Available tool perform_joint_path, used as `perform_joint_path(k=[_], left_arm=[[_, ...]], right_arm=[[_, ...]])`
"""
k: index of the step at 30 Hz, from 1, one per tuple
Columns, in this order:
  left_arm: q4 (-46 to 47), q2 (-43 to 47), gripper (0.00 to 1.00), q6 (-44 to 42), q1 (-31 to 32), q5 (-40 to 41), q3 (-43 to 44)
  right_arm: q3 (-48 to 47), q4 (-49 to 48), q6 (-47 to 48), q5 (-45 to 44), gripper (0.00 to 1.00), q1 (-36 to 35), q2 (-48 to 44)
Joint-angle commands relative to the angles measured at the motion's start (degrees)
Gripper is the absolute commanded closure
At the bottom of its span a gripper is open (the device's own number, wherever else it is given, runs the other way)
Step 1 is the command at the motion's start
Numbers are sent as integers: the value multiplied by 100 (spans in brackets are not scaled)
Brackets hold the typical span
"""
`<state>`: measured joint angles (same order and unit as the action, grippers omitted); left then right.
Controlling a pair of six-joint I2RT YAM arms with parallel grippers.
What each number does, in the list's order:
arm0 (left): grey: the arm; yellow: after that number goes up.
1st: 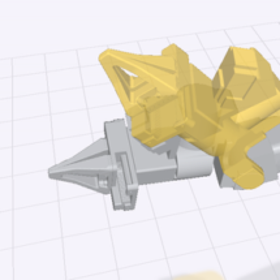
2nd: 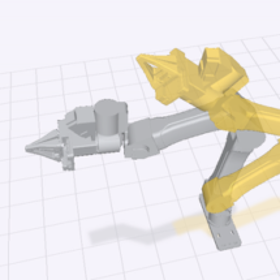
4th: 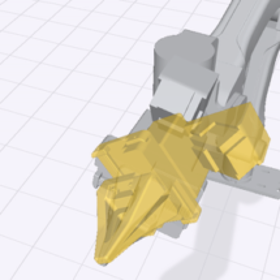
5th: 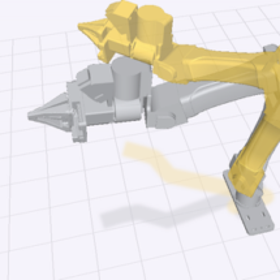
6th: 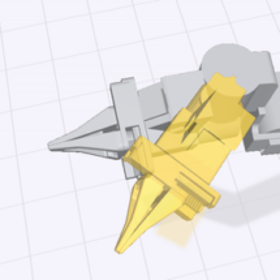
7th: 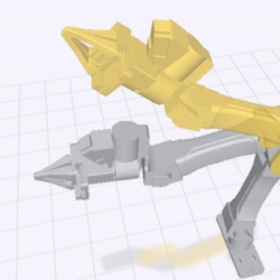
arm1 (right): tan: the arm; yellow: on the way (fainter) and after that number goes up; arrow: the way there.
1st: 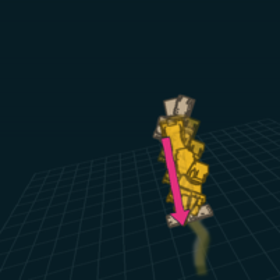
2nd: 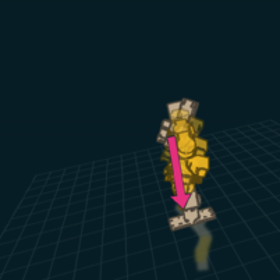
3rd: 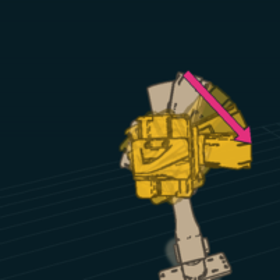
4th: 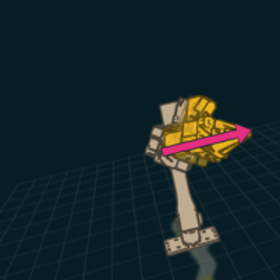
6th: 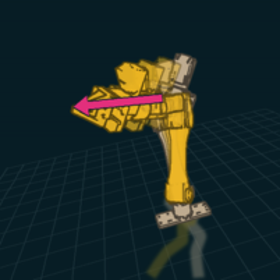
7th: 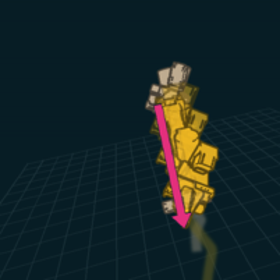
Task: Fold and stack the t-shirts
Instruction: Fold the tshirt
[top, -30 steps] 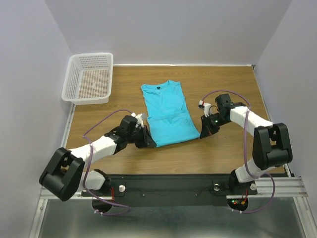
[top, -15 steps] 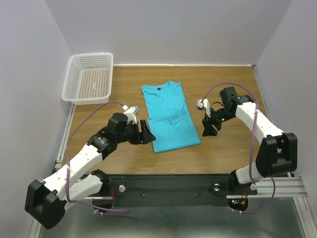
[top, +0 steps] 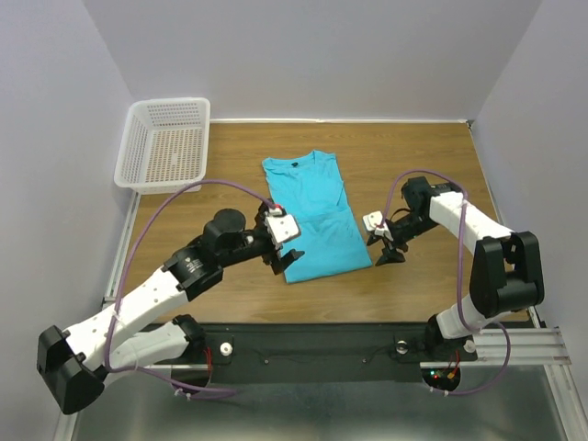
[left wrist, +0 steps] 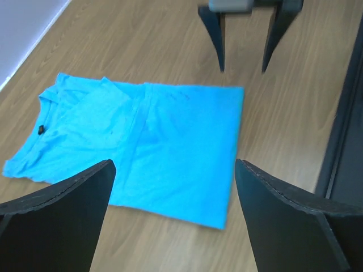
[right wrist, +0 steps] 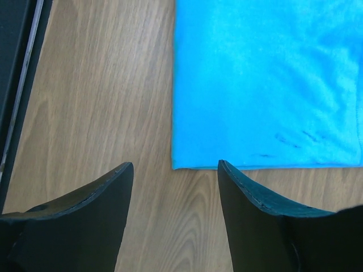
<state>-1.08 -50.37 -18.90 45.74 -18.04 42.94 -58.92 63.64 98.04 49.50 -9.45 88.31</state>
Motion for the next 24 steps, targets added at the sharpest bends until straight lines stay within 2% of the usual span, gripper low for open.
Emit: perform_joint_path(k=[1,2,4,7,12,17,19,24], left_arm=[[73,-175,1,-1635,400,353,-645],[73,-184,1,-1652,584,720,-942],[406,-149,1,-1583,944,933,-1181],[714,-210,1,-1495,1051,1180,-1551],[1101,-596,6,-1582,1095,1277,-1675],[1259,-1317,17,-1679,1262,1189,-1639],[1295,-1484,28,-1731,1315,1206,-1622],[1338,-1616,33,-1775,1394,1268,-1692]], right_arm=[[-138,-211,41,315,34,-4,2],[-68,-342,-47,280,34,-4,-24],[11,-509,-241,245,34,-13,-42],[99,-642,-469,219,35,-4,-25],[100,-730,-725,297,37,-4,-33],[82,-818,-892,403,38,-4,-25],[91,-835,-918,403,39,-4,-16],[135,-870,-936,350,39,-4,45]])
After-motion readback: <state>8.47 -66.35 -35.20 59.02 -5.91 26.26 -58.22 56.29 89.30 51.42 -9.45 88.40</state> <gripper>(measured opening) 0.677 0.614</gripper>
